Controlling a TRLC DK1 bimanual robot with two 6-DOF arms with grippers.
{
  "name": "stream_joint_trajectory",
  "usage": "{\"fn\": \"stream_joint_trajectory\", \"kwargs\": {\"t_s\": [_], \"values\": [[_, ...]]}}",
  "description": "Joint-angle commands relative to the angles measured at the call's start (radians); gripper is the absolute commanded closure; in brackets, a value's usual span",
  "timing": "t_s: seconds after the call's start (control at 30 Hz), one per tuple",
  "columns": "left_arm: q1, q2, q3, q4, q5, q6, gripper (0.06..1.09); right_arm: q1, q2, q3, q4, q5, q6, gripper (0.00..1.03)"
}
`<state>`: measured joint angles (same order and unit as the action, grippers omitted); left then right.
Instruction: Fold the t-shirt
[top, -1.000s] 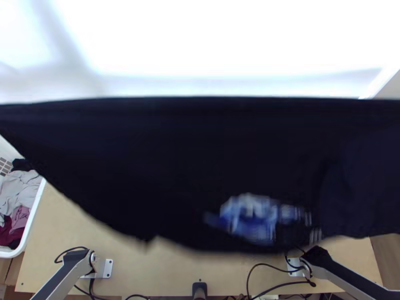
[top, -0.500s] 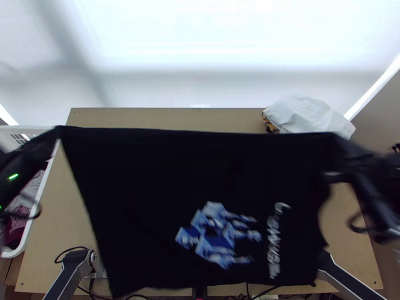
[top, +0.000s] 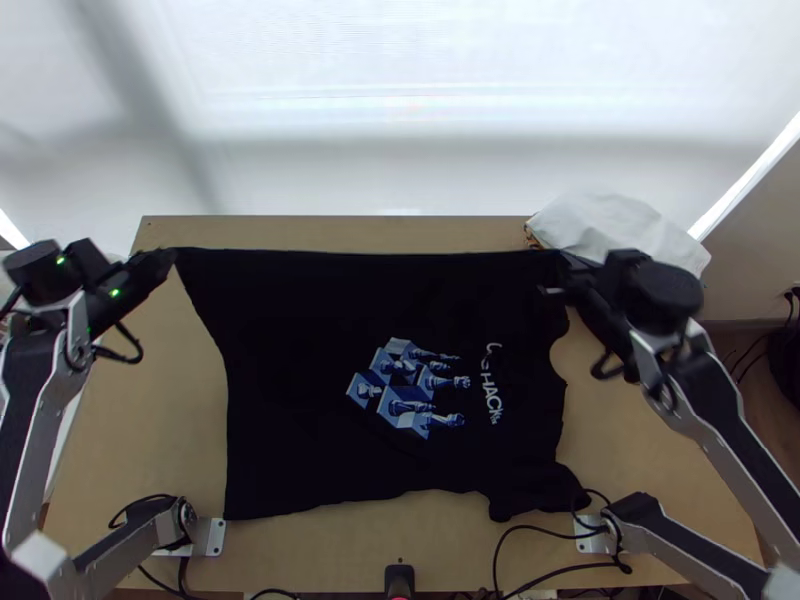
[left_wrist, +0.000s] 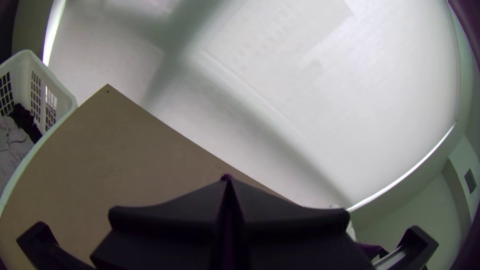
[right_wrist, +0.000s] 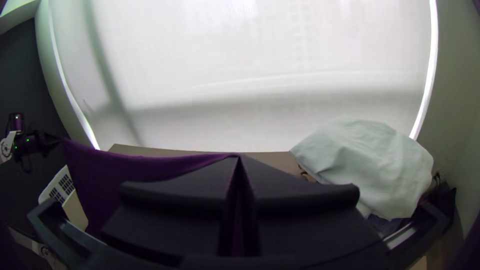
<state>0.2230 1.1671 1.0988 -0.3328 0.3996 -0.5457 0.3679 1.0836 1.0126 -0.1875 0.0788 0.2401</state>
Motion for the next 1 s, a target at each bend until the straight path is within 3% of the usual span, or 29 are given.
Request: {"fn": "stream_joint_trajectory", "kwargs": {"t_s": [0.0,0.4,0.83,0.97], "values": [[0.007,0.089,0.006,0.060,-0.011,0.007,1.05,-0.052,0.107,0.001,0.086,-0.022,0.025,1.00],[0.003,0.479,0.193,0.135,-0.077,0.029,1.05,-0.136,0.522,0.251,0.122,-0.086,0.045,1.00],[-0.025,0.858,0.593,0.064,-0.189,0.024,1.05,-0.139,0.885,0.655,-0.003,-0.096,0.128,1.00],[-0.051,0.936,0.693,0.021,-0.231,0.020,1.05,-0.142,1.003,0.828,-0.112,-0.096,0.176,1.00]]}}
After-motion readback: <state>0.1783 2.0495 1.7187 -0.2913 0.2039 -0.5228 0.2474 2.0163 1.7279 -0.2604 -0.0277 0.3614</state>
